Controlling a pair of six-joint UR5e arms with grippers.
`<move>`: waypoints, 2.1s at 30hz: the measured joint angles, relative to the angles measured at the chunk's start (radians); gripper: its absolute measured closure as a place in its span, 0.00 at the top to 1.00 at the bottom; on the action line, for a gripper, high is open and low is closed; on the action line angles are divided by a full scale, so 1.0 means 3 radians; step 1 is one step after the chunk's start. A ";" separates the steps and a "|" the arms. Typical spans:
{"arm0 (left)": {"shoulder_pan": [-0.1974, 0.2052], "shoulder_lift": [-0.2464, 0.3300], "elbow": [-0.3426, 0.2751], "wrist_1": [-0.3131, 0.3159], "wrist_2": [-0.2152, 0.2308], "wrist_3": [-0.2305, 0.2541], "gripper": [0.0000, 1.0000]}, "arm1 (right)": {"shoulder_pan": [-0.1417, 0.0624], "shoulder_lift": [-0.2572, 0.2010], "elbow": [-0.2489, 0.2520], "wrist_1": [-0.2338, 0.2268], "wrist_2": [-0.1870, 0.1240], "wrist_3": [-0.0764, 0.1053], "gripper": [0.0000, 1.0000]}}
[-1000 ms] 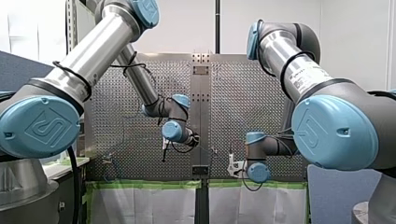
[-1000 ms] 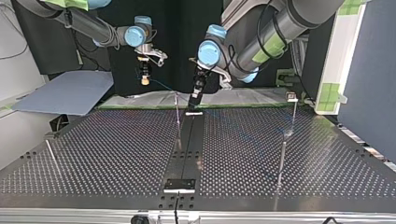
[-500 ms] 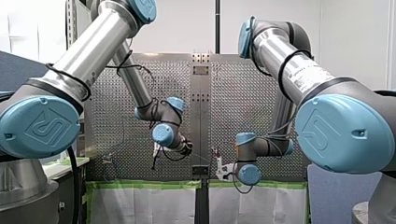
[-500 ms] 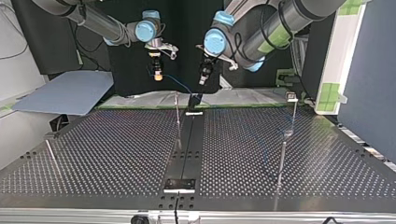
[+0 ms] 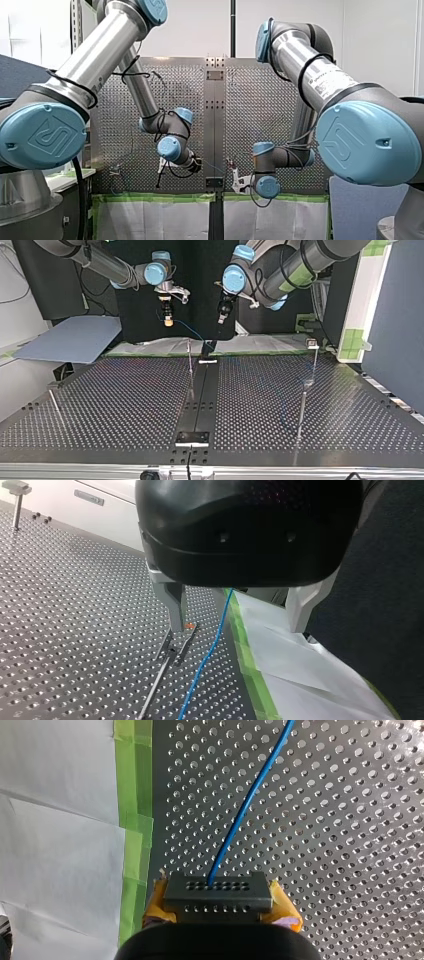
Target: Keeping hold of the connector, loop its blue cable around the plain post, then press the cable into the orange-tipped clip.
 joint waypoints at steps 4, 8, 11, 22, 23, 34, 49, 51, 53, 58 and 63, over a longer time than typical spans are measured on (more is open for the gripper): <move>-0.0001 -0.0001 0.0000 0.0074 -0.0001 -0.0013 0.98 | 0.0000 0.0000 0.0000 -0.0002 0.0003 -0.0010 0.00; -0.0002 -0.0001 -0.0001 0.0101 -0.0005 -0.0038 0.98 | -0.0002 0.0001 0.0000 -0.0010 0.0004 -0.0007 0.00; -0.0003 -0.0001 -0.0001 0.0105 -0.0005 -0.0052 0.98 | -0.0003 0.0003 0.0000 -0.0019 0.0003 -0.0002 0.00; -0.0015 -0.0002 -0.0001 0.0098 -0.0084 -0.0045 0.98 | -0.0001 0.0010 0.0001 -0.0027 0.0004 0.0008 0.00; -0.0017 -0.0001 -0.0001 0.0098 -0.0101 -0.0037 0.98 | -0.0001 0.0011 0.0001 -0.0029 0.0004 0.0008 0.00; -0.0016 -0.0001 -0.0001 0.0094 -0.0179 0.0034 0.98 | -0.0002 0.0024 0.0000 -0.0041 0.0001 0.0012 0.00; -0.0005 -0.0027 0.0102 0.0129 -0.0240 0.0229 0.98 | 0.0016 0.0028 0.0000 -0.0053 -0.0140 -0.0070 0.00; -0.0009 -0.0054 0.0141 0.0127 -0.0217 0.0220 0.98 | 0.0019 0.0028 0.0000 -0.0054 -0.0185 -0.0082 0.00; -0.0020 -0.0103 0.0196 0.0101 -0.0199 0.0213 0.98 | 0.0024 0.0028 0.0000 -0.0059 -0.0235 -0.0091 0.00; -0.0040 -0.0241 0.0337 0.0028 -0.0181 0.0175 0.98 | 0.0036 0.0029 0.0000 -0.0073 -0.0372 -0.0099 0.00; -0.0043 -0.0412 0.0504 0.0000 -0.0141 0.0127 0.98 | 0.0039 0.0030 0.0000 -0.0094 -0.0459 -0.0096 0.00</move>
